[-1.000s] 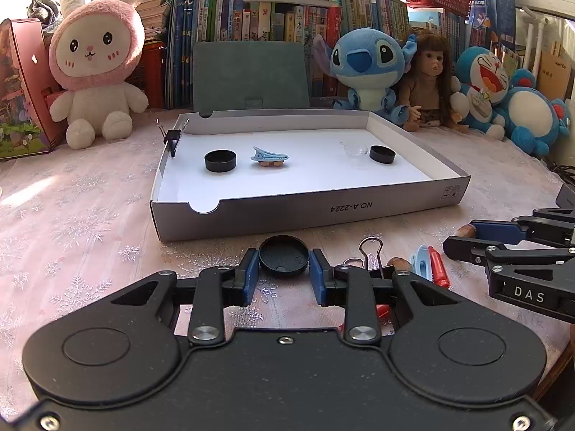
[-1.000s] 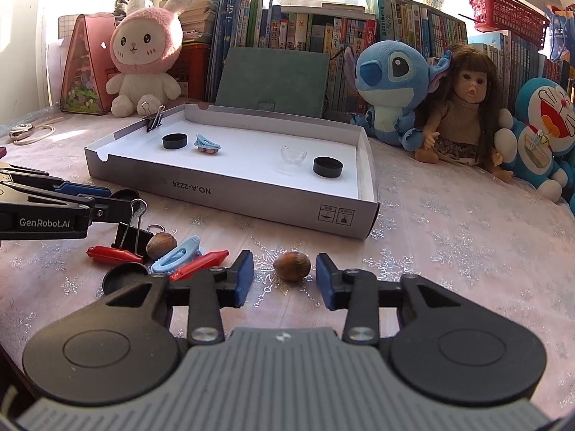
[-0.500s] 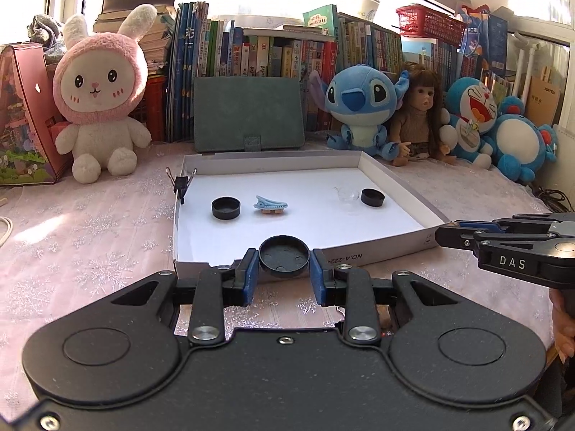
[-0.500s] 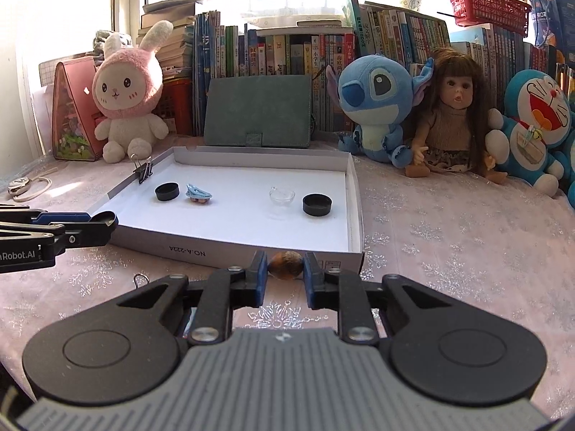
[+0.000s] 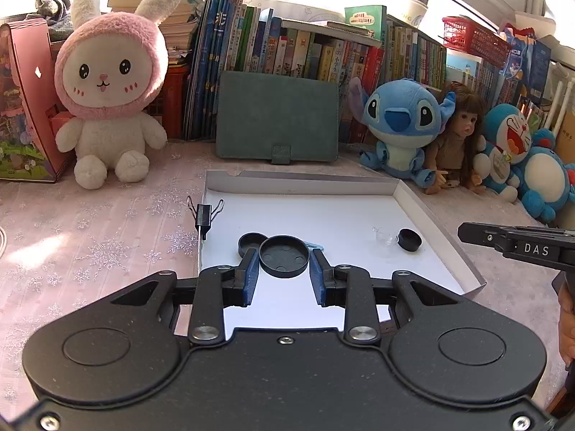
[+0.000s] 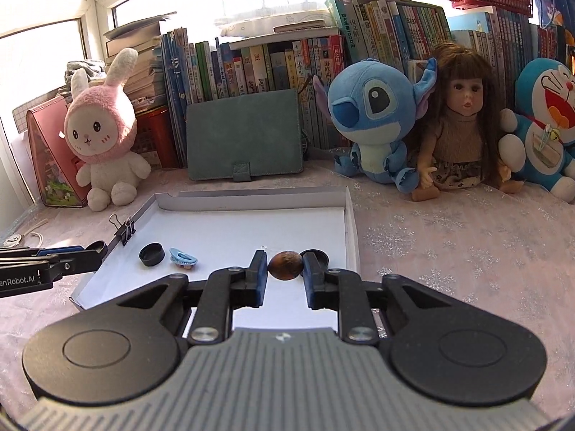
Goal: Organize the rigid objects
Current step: 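Carry the black lid with the left gripper while the right gripper carries the nut over the tray, then open the left gripper to drop the lid while the right gripper releases the nut into the tray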
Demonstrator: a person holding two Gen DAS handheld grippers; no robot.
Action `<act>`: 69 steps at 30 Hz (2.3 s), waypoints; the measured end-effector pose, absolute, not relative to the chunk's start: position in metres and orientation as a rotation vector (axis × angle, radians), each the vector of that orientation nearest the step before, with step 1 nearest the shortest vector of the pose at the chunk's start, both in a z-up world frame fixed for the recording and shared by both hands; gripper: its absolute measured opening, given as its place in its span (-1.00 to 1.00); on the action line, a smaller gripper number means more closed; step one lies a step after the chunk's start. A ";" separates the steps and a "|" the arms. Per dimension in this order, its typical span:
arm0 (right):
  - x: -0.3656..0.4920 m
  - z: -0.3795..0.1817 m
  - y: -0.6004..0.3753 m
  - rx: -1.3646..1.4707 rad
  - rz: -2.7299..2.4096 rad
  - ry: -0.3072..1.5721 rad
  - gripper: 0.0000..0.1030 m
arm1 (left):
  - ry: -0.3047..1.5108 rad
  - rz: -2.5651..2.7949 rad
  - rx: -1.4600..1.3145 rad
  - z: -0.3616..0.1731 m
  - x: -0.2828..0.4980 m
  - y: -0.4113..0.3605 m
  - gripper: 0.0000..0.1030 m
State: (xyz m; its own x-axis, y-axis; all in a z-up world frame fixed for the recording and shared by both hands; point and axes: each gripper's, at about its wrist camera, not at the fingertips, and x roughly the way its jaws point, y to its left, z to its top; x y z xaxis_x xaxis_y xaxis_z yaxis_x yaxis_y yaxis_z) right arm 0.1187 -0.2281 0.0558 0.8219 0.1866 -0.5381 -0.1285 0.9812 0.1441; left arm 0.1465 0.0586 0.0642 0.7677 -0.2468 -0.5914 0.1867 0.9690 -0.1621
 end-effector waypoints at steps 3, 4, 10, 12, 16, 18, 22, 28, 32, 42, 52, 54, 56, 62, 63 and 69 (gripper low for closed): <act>0.136 0.050 -0.233 0.153 0.168 0.638 -0.50 | 0.694 -0.221 -0.088 0.057 0.163 0.056 -0.45; 0.143 0.047 -0.235 0.170 0.164 0.657 -0.50 | 0.703 -0.213 -0.084 0.055 0.167 0.056 -0.45; 0.168 0.033 -0.240 0.235 0.167 0.747 -0.50 | 0.770 -0.215 -0.089 0.039 0.186 0.050 -0.45; 0.172 0.028 -0.238 0.222 0.161 0.760 -0.50 | 0.779 -0.220 -0.080 0.035 0.189 0.046 -0.45; 0.178 0.021 -0.232 0.212 0.164 0.778 -0.50 | 0.794 -0.223 -0.067 0.028 0.196 0.036 -0.44; 0.181 0.019 -0.229 0.205 0.165 0.783 -0.50 | 0.802 -0.220 -0.065 0.025 0.200 0.033 -0.44; 0.186 0.016 -0.224 0.187 0.162 0.788 -0.50 | 0.807 -0.211 -0.063 0.021 0.205 0.031 -0.44; 0.192 0.011 -0.220 0.176 0.159 0.797 -0.50 | 0.803 -0.209 -0.058 0.019 0.209 0.030 -0.44; 0.195 0.008 -0.219 0.166 0.153 0.800 -0.50 | 0.800 -0.205 -0.051 0.017 0.211 0.028 -0.44; 0.198 0.004 -0.216 0.167 0.152 0.798 -0.50 | 0.807 -0.197 -0.056 0.013 0.214 0.027 -0.44; 0.197 0.003 -0.214 0.152 0.152 0.788 -0.47 | 0.791 -0.189 -0.034 0.011 0.212 0.024 -0.44; 0.197 0.003 -0.214 0.154 0.152 0.786 -0.41 | 0.791 -0.185 -0.034 0.011 0.211 0.023 -0.44; 0.196 0.003 -0.215 0.156 0.153 0.783 -0.41 | 0.793 -0.180 -0.036 0.012 0.210 0.024 -0.44; 0.186 0.011 -0.219 0.149 0.166 0.755 -0.10 | 0.774 -0.199 -0.030 0.019 0.198 0.028 -0.20; 0.183 0.012 -0.220 0.145 0.169 0.749 -0.06 | 0.769 -0.205 -0.027 0.021 0.195 0.028 -0.16; 0.163 0.019 -0.221 0.127 0.191 0.704 0.10 | 0.731 -0.247 -0.015 0.033 0.166 0.031 0.09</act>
State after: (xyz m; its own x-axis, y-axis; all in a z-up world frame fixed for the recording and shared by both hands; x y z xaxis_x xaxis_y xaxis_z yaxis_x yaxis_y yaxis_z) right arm 0.1627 -0.2215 0.0193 0.7458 0.2168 -0.6299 -0.1317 0.9749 0.1796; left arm 0.1663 0.0309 0.0335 0.7165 -0.2284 -0.6591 0.2183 0.9708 -0.0991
